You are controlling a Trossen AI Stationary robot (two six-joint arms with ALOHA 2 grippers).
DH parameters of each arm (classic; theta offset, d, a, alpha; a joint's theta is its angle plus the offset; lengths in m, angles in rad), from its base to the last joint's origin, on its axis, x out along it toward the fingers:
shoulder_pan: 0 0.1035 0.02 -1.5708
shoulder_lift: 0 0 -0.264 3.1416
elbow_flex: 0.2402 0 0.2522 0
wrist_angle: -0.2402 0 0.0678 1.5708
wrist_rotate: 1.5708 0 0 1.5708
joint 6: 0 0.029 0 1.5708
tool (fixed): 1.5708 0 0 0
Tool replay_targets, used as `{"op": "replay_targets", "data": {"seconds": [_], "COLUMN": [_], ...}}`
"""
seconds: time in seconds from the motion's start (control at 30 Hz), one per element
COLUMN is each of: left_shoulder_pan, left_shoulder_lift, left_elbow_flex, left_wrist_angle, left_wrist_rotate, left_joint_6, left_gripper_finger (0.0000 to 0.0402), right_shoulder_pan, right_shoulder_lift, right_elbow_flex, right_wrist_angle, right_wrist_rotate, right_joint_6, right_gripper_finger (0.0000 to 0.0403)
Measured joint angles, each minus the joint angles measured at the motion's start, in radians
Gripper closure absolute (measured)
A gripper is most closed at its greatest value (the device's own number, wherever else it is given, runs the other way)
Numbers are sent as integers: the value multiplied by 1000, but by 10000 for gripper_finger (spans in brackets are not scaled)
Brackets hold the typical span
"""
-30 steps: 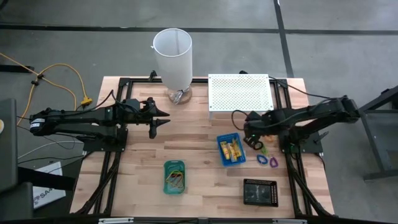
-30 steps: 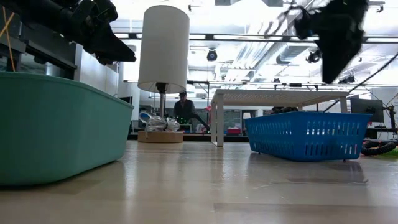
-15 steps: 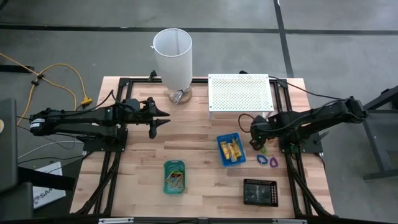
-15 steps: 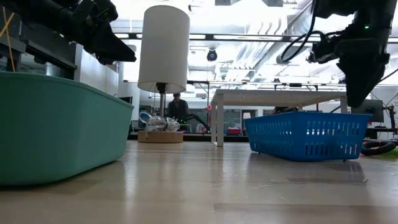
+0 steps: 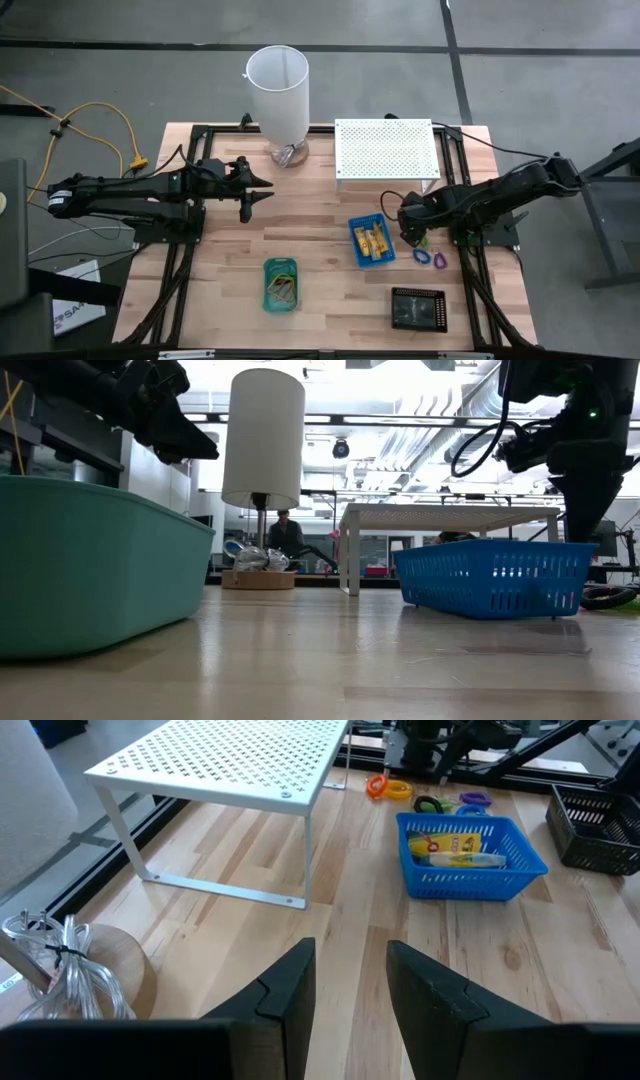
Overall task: Pick & Place Office Desk Supplies
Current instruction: Put the black spring rubber band into the black bin
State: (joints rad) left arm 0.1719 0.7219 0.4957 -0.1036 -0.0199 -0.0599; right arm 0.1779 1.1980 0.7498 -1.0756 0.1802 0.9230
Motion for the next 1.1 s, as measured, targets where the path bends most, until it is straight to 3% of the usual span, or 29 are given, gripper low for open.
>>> {"op": "replay_targets", "data": {"seconds": [0.17,0.6,1.1], "left_shoulder_pan": [0,0,0], "left_shoulder_lift": [0,0,0], "left_elbow_flex": [0,0,0], "left_wrist_angle": [0,0,0], "left_wrist_rotate": [0,0,0], "left_joint_6": [0,0,0], "left_gripper_finger": [282,282,282], "right_shoulder_pan": [1,-41,-48], "right_shoulder_lift": [-6,-144,-153], "right_elbow_flex": [-14,-243,-327], "right_wrist_angle": [25,191,329], "right_wrist_rotate": [1,-78,-101], "right_joint_6": [0,-3,-11], "right_gripper_finger": [211,211,211]}}
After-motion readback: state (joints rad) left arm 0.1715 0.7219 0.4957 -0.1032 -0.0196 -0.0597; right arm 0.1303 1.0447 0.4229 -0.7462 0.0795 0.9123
